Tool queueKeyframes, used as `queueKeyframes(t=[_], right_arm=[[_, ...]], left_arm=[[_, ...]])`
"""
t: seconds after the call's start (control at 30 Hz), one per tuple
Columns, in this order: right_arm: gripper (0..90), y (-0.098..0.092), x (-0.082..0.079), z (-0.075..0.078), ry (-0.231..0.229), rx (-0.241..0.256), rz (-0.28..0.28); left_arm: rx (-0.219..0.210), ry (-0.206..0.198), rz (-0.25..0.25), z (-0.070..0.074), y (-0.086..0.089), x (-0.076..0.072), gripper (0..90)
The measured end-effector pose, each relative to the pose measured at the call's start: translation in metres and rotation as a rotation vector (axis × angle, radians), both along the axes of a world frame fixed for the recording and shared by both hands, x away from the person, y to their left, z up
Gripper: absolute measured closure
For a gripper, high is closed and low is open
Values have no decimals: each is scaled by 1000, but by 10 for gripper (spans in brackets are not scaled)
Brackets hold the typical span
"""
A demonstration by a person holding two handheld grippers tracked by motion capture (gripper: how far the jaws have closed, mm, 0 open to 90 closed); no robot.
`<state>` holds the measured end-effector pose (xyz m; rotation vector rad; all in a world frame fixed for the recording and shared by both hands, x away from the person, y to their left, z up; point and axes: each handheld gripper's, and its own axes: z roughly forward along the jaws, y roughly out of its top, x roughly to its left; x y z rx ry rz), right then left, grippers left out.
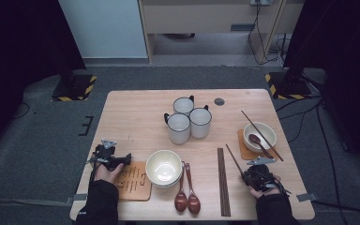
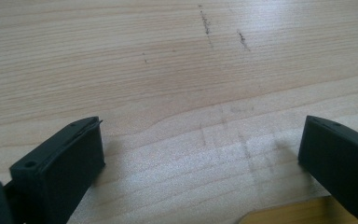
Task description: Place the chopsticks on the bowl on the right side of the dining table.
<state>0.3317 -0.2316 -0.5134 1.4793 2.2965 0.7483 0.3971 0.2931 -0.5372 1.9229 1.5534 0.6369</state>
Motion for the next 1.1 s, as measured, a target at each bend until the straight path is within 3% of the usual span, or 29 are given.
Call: queueKeyframes(t=[0.6, 1.1], right_arm=[[850, -5, 2, 3, 31, 44, -5], [850, -11, -2, 20, -38, 88, 17]], left_arm=[[-1, -1, 1, 0, 0, 0, 0], [0, 0, 0, 0, 0, 0, 0]])
